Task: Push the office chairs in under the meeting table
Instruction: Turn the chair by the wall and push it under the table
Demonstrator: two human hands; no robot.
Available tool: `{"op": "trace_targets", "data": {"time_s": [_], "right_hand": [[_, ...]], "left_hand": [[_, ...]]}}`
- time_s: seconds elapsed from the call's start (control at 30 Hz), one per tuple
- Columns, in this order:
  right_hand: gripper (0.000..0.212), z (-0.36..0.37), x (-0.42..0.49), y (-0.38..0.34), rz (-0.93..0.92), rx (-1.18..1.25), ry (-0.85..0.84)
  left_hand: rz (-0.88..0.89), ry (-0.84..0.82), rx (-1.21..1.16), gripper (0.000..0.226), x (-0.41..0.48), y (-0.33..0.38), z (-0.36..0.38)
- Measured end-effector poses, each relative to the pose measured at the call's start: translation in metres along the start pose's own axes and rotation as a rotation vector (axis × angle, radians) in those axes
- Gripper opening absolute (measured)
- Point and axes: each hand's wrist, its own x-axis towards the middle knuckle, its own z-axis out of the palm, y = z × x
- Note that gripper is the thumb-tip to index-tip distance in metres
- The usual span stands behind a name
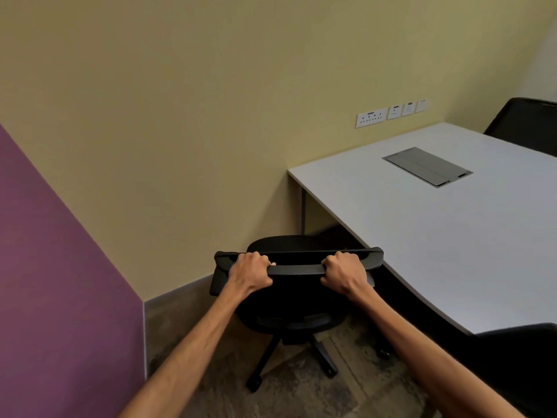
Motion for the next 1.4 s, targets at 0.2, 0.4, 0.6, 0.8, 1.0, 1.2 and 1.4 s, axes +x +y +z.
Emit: {"op": "trace_targets", "data": {"time_s": [0.2, 0.4, 0.6, 0.8, 1.0, 1.2, 1.4], "right_hand": [[0.026, 0.011, 0.031, -0.020, 0.105, -0.034, 0.034], [0.023, 0.022, 0.071, -0.042, 0.235, -0.034, 0.047], [0.027, 0.023, 0.113, -0.040, 0.351, -0.047, 0.041], [0.026, 0.028, 0.149, -0.038, 0.458, -0.046, 0.047], [0.022, 0.038, 0.202, -0.057, 0.592, -0.060, 0.072], [0.020, 0.042, 0.257, -0.066, 0.753, -0.082, 0.034], [0.019, 0.044, 0.297, -0.059, 0.837, -0.089, 0.020]], "left_hand": [[0.090, -0.009, -0.035, 0.035, 0.045, -0.045, 0.007], [0.202, -0.102, -0.003, 0.022, 0.108, -0.088, 0.005], [0.325, -0.128, 0.004, 0.028, 0.171, -0.105, 0.003], [0.435, -0.120, -0.021, 0.035, 0.231, -0.123, 0.014], [0.546, -0.091, -0.026, 0.028, 0.305, -0.160, 0.027], [0.662, -0.119, -0.022, 0.034, 0.373, -0.181, 0.031], [0.750, -0.135, -0.023, 0.027, 0.421, -0.187, 0.031]]}}
